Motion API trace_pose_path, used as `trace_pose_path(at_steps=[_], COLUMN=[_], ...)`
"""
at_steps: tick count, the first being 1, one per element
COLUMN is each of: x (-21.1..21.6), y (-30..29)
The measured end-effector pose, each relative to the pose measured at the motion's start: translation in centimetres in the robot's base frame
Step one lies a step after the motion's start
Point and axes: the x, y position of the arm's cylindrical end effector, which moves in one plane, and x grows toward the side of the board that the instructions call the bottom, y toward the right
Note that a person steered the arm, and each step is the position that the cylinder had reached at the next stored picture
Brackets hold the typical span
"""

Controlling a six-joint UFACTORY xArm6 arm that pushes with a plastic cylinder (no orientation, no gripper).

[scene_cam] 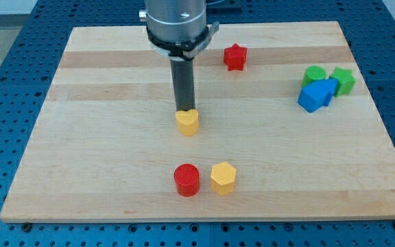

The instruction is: Move the red star to the right of the yellow heart

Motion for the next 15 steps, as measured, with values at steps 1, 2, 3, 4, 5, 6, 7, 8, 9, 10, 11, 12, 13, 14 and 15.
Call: trace_pose_path(at_steps=[1, 2, 3, 4, 5, 6, 7, 8, 9, 10, 11, 12, 13, 14, 15], x=[2.8, 5.3, 7.5, 6.5, 3.4, -5.5, -15.6, -21.9, -22.4, -20.1, -17.4, -15.7, -14.4, -12.2, -9.3], y=[0.3, 0.3, 0.3, -0.4, -4.3, -4.3, -4.2, 0.4, 7.6, 9.0, 8.9, 9.9, 10.8, 10.8, 10.8])
